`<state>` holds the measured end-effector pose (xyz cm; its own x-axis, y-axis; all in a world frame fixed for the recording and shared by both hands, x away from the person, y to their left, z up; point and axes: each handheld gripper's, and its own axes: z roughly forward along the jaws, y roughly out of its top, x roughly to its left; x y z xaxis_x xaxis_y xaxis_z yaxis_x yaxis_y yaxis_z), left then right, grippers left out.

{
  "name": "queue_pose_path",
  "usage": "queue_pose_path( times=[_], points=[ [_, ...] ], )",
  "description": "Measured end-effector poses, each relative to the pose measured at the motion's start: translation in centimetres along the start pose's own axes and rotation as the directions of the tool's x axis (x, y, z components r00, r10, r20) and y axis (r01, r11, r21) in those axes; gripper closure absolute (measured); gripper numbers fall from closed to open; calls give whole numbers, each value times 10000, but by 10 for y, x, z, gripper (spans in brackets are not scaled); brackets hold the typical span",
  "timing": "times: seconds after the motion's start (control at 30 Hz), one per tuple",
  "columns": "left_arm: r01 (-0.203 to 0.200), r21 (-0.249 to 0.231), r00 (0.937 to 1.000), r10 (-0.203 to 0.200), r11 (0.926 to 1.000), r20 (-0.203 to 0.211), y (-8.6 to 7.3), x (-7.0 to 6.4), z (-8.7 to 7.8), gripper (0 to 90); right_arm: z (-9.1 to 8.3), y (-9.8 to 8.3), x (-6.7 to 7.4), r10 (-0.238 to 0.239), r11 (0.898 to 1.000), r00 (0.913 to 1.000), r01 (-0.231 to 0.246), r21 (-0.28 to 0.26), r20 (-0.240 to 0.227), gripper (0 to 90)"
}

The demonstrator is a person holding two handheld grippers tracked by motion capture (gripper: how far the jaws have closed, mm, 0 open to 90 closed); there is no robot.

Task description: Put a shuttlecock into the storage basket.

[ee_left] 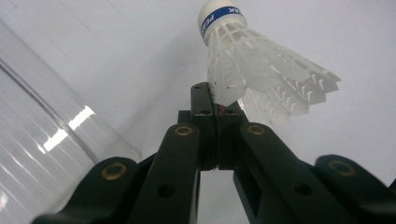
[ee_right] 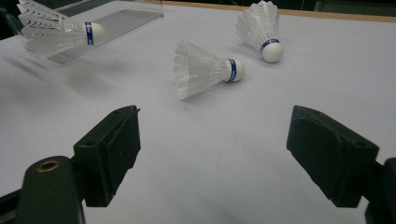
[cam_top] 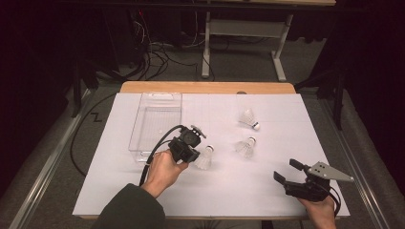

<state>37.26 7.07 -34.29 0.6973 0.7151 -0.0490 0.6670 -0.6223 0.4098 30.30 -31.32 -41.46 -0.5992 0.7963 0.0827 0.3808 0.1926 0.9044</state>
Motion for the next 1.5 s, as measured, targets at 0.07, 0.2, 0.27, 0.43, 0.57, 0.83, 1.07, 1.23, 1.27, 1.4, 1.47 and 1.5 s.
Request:
queue_pose_path(
  times=[0.07,0.2,0.27,0.43,0.57,0.83,1.07,1.23,1.27,1.4,1.47,1.5],
  points=[
    [66,-73,10000,-65,10000,21,0,1,-1,895,0,0,0,-2,10000,10000,2,-1,2,184],
    [161,-131,9998,-159,9998,140,-1,4,-4,895,0,0,0,-14,10000,10000,14,-11,-4,184],
    [209,-170,9994,-204,9996,279,-1,6,-6,895,0,0,0,-15,10000,10000,15,-10,-5,184],
    [260,-253,9995,-255,9993,200,-2,9,-10,895,-1,0,0,-2,10000,10000,2,-65,8,184],
    [354,-327,9992,-348,9988,187,-2,13,-14,895,-1,0,0,-7,10000,10000,7,-53,11,184],
    [625,-534,9978,-613,9966,239,-4,23,-23,895,-1,0,0,8,10000,10000,-8,-73,-12,184],
    [706,-620,9973,-693,9956,227,-4,27,-26,895,-1,0,0,18,10000,10000,-18,-70,-14,184],
    [791,-717,9968,-780,9943,184,-4,30,-30,895,0,0,0,9,10000,10000,-9,-69,-20,184],
    [798,-736,9968,-788,9941,167,-4,31,-31,895,0,0,0,11,10000,10000,-11,-72,-19,184],
    [828,-778,9966,-822,9935,110,-4,33,-35,895,0,0,0,16,10000,10000,-16,-74,-20,184],
    [870,-780,9962,-866,9931,90,-5,34,-35,895,0,0,0,17,10000,10000,-17,-68,-20,184],
    [884,-791,9961,-880,9929,83,-5,35,-36,895,0,0,0,12,10000,10000,-12,-65,-19,184]
  ],
)
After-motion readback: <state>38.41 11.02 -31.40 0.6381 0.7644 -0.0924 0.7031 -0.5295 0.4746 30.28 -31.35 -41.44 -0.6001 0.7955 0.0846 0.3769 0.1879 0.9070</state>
